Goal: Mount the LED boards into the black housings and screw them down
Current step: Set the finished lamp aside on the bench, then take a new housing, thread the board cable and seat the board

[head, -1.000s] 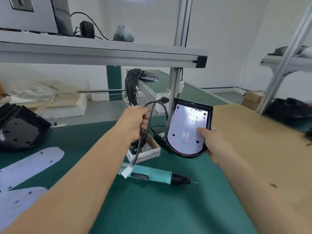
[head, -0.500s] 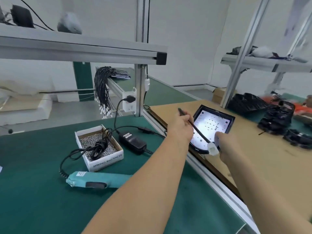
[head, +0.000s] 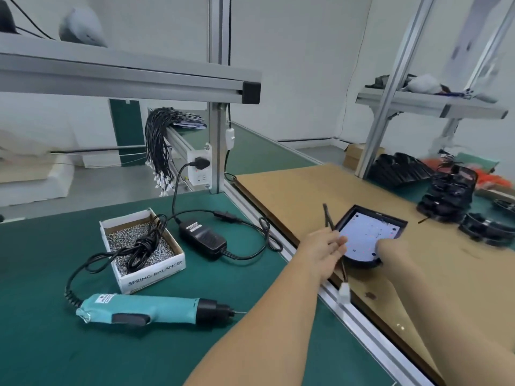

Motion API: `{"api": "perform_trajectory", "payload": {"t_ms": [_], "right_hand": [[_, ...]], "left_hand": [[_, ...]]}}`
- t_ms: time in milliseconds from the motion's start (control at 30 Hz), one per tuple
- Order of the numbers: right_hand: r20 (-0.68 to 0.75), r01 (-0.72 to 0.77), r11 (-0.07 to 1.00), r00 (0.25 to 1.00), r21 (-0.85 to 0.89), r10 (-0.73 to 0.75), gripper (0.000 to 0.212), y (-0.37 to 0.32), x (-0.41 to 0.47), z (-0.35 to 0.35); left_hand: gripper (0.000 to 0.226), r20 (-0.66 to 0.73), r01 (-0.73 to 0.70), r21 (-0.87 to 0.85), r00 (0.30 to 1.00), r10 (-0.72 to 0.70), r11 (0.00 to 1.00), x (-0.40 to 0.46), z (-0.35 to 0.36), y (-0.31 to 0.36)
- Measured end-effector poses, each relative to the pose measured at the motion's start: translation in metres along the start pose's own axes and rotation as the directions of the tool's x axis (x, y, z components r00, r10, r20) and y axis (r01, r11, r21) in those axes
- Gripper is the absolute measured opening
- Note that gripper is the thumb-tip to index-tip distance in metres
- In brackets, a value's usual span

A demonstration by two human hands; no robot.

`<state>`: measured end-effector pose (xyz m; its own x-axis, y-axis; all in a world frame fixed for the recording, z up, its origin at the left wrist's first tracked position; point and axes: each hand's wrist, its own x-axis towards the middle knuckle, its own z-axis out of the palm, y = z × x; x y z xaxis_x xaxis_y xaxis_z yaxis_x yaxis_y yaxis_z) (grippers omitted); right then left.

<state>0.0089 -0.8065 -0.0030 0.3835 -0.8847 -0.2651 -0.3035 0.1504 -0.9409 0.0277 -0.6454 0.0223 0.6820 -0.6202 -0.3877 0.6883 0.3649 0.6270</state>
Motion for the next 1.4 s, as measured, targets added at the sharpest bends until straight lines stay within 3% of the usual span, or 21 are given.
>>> {"api": "perform_trajectory", "payload": {"t_ms": [33, 67, 100, 133, 167, 200, 233, 267, 333, 433, 500, 667, 767, 833, 900, 967, 1100, 1233, 1400], "right_hand": [[-0.027, -0.037, 0.983, 0.999, -0.181, 0.032, 0.016, 0.001, 0.003, -0.002], [-0.021, -0.016, 0.858, 1.000, -0.513, 0.007, 0.018, 0.002, 0.008, -0.003], [0.079, 0.132, 0.548, 0.990, -0.826, -0.119, 0.019, 0.003, 0.015, 0.000], [0.168, 0.213, 0.298, 0.971, -0.931, -0.168, 0.012, 0.002, 0.020, 0.004], [0.184, 0.234, 0.296, 0.965, -0.926, -0.187, 0.004, -0.001, 0.022, 0.006], [0.069, 0.176, 0.539, 0.975, -0.823, -0.212, 0.012, -0.003, 0.019, 0.004], [-0.029, 0.149, 0.713, 0.972, -0.685, -0.232, 0.037, -0.006, 0.009, -0.002], [-0.092, 0.101, 0.724, 0.971, -0.683, -0.222, 0.062, -0.009, -0.003, -0.003], [-0.066, 0.129, 0.585, 0.951, -0.801, -0.301, 0.072, -0.013, -0.010, 0.001], [0.096, 0.243, 0.363, 0.921, -0.899, -0.378, 0.057, -0.015, -0.020, 0.015], [0.191, 0.322, 0.294, 0.897, -0.900, -0.398, 0.048, -0.019, -0.033, 0.028], [0.374, 0.486, 0.272, 0.848, -0.830, -0.375, 0.042, -0.021, -0.075, 0.060], [0.475, 0.606, 0.285, 0.777, -0.743, -0.413, 0.036, -0.020, -0.103, 0.080], [0.538, 0.669, 0.261, 0.726, -0.696, -0.429, 0.035, -0.019, -0.124, 0.094], [0.607, 0.737, 0.229, 0.661, -0.636, -0.441, 0.035, -0.015, -0.149, 0.112], [0.680, 0.802, 0.192, 0.585, -0.566, -0.442, 0.037, -0.008, -0.178, 0.132], [0.821, 0.904, 0.118, 0.422, -0.410, -0.385, 0.051, 0.007, -0.240, 0.168], [0.902, 0.966, 0.067, 0.256, -0.248, -0.347, 0.057, 0.020, -0.300, 0.200], [0.941, 0.989, 0.056, 0.149, -0.139, -0.305, 0.058, 0.031, -0.354, 0.228]], "left_hand": [[0.030, 0.027, 0.018, 0.044, 0.999, -0.020, 0.999, -0.003, 0.001, -0.005], [0.022, 0.038, 0.038, 0.099, 0.998, -0.041, 0.994, -0.003, -0.002, -0.007], [0.021, 0.039, 0.069, 0.141, 0.996, -0.075, 0.988, -0.003, -0.008, -0.012], [0.020, 0.019, 0.097, 0.198, 0.995, -0.103, 0.975, -0.002, -0.012, -0.017], [0.017, 0.003, 0.098, 0.259, 0.995, -0.102, 0.961, -0.003, -0.016, -0.019], [0.018, -0.005, 0.102, 0.306, 0.994, -0.105, 0.946, -0.003, -0.020, -0.020], [0.024, -0.023, 0.103, 0.362, 0.995, -0.101, 0.926, 0.001, -0.024, -0.020], [0.029, -0.023, 0.099, 0.411, 0.995, -0.099, 0.906, 0.002, -0.027, -0.020], [0.033, -0.039, 0.092, 0.496, 0.996, -0.084, 0.864, -0.001, -0.030, -0.017], [0.026, -0.038, 0.044, 0.574, 0.999, -0.028, 0.818, -0.001, -0.036, -0.012], [0.027, -0.034, 0.006, 0.613, 0.999, 0.019, 0.790, -0.001, -0.041, -0.007], [0.042, -0.024, -0.061, 0.775, 0.992, 0.125, 0.629, -0.019, -0.049, 0.012], [0.028, -0.030, -0.096, 0.885, 0.965, 0.261, 0.456, -0.034, -0.069, 0.035], [0.036, -0.015, -0.118, 0.925, 0.938, 0.347, 0.360, -0.045, -0.089, 0.053], [0.059, -0.062, -0.068, 0.953, 0.908, 0.413, 0.295, -0.063, -0.116, 0.074], [0.067, -0.078, -0.040, 0.968, 0.889, 0.451, 0.246, -0.088, -0.142, 0.092], [0.061, -0.090, 0.039, 0.994, 0.835, 0.543, 0.105, -0.146, -0.192, 0.121], [0.059, -0.174, 0.157, 0.984, 0.784, 0.596, 0.080, -0.200, -0.240, 0.144], [0.065, -0.298, 0.386, 0.922, 0.742, 0.600, -0.019, -0.245, -0.287, 0.161]]}}
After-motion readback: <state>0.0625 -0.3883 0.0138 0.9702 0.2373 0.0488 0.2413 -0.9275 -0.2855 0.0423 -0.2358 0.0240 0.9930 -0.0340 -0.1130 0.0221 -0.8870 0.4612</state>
